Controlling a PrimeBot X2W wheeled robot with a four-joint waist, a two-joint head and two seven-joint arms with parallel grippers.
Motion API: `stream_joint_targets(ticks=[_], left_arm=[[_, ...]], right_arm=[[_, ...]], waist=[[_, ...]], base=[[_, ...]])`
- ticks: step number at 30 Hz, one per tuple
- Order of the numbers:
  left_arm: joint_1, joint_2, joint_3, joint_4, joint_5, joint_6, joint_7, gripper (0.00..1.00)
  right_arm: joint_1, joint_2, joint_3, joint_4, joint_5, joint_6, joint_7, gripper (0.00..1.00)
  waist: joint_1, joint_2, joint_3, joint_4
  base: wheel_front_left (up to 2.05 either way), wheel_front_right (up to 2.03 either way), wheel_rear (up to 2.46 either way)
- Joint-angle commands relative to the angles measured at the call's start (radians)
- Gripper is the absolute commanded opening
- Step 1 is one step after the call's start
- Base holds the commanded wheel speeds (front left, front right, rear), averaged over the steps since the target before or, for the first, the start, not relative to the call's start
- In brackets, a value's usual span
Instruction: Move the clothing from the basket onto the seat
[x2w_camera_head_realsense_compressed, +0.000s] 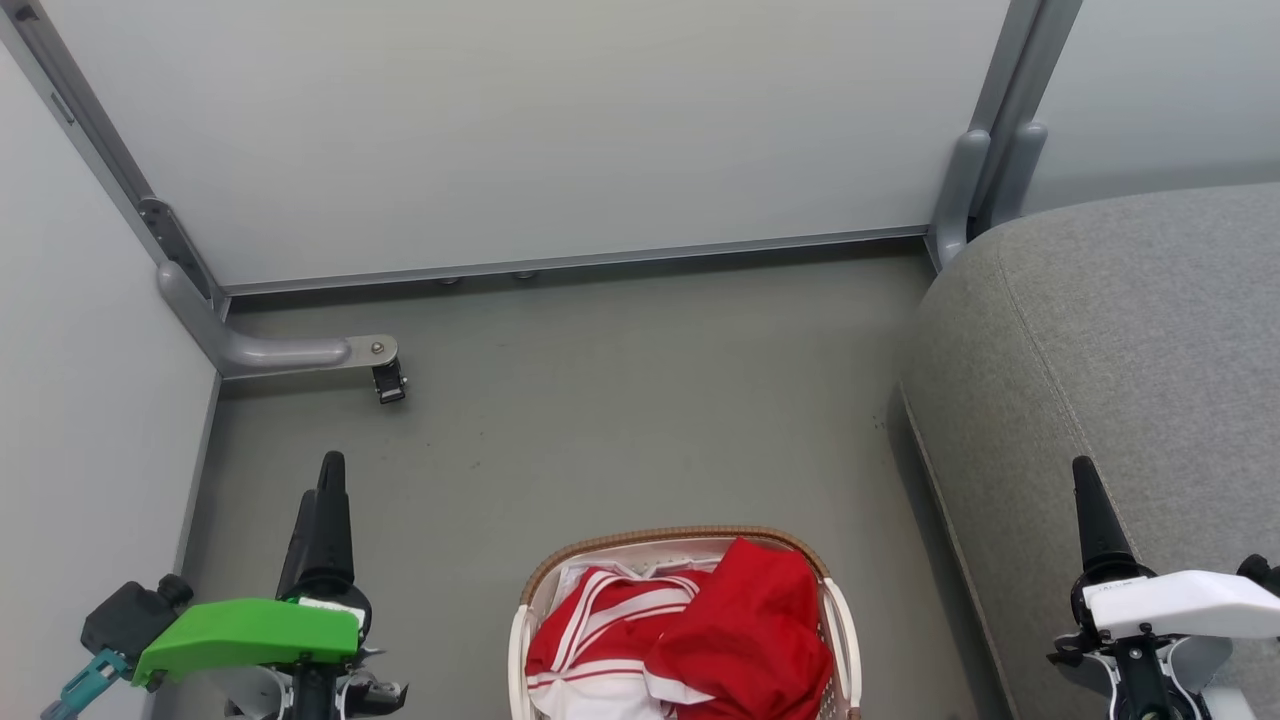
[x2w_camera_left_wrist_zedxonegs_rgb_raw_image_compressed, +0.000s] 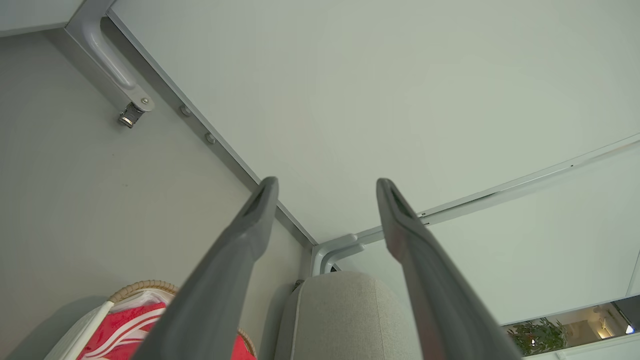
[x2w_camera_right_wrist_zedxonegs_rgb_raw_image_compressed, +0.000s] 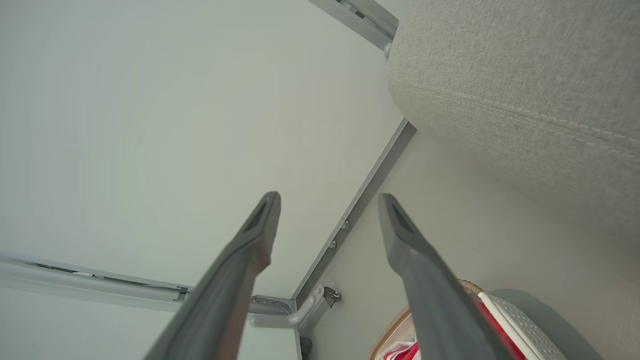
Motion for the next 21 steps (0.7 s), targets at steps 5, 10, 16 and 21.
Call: stream_joint_targets(ticks=[5,10,16,21], left_arm=[[-0.004,0.007,-0.025,-0.037,0.134,0.009,-0.023,1.0],[0.005,0.007,-0.047,-0.049,0.229,0.017,-0.039,1.0],[0.01,0.008,-0.07,-0.051,0.338,0.025,-0.057,1.0],[0.016,0.009,-0.076,-0.047,0.407,0.036,-0.072,1.0]], right_arm=[[-0.005,-0.01,0.018,-0.036,-0.115,0.0,-0.026,1.0],[0.004,-0.011,0.041,-0.059,-0.216,0.0,-0.043,1.0],[0.012,-0.012,0.068,-0.076,-0.336,0.0,-0.061,1.0],[0.017,-0.013,0.087,-0.082,-0.427,0.0,-0.075,1.0]], waist=[[0.0,0.0042,0.001,0.0],[0.0,0.0047,0.002,-0.001],[0.0,0.0053,0.003,0.0],[0.0,0.0058,0.004,0.0]], base=[[0.0,0.0,0.0],[0.0,0.0,0.0],[0.0,0.0,0.0],[0.0,0.0,0.0]])
